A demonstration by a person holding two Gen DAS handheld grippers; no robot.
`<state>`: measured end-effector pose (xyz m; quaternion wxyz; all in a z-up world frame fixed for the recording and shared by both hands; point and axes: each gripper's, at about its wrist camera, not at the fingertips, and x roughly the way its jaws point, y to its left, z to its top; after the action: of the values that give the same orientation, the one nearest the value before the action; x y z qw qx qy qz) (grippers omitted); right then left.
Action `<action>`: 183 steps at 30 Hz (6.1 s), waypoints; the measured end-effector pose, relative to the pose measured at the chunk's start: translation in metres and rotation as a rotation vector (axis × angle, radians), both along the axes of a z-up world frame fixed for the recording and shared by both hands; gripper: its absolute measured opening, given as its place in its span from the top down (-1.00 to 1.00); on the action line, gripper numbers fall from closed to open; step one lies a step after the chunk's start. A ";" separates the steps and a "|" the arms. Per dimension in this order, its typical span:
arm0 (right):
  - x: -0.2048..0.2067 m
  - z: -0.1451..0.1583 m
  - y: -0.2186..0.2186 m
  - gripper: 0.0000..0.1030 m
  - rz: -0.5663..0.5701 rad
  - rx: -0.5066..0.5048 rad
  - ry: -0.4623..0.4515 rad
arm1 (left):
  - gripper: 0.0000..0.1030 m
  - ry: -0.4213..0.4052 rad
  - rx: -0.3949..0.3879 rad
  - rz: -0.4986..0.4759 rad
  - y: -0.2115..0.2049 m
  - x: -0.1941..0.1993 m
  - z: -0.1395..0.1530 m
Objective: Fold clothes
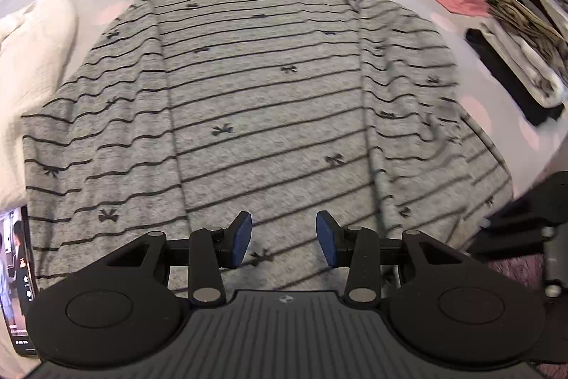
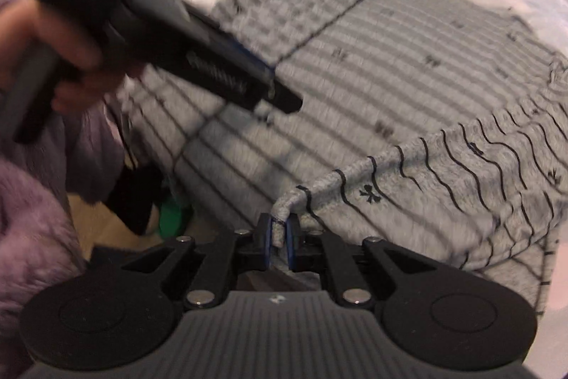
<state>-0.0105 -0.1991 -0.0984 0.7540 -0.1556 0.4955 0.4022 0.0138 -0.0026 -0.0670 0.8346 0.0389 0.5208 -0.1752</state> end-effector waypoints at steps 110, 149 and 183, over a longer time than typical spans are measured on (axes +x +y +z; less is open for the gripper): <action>-0.013 -0.038 -0.114 0.23 -0.519 0.151 0.202 | 0.54 0.100 0.064 -0.281 -0.071 -0.028 -0.046; 0.007 0.026 -0.118 0.35 -0.310 -0.139 -0.102 | 0.70 0.058 0.071 -0.232 -0.027 -0.041 0.002; 0.145 -0.012 -0.143 0.28 -0.405 -0.195 -0.316 | 0.56 0.084 0.009 -0.177 -0.057 0.034 -0.037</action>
<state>0.1342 -0.3420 -0.1106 0.8684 -0.1860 0.4292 0.1644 0.0477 -0.0600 -0.1044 0.7930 0.0810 0.5507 -0.2477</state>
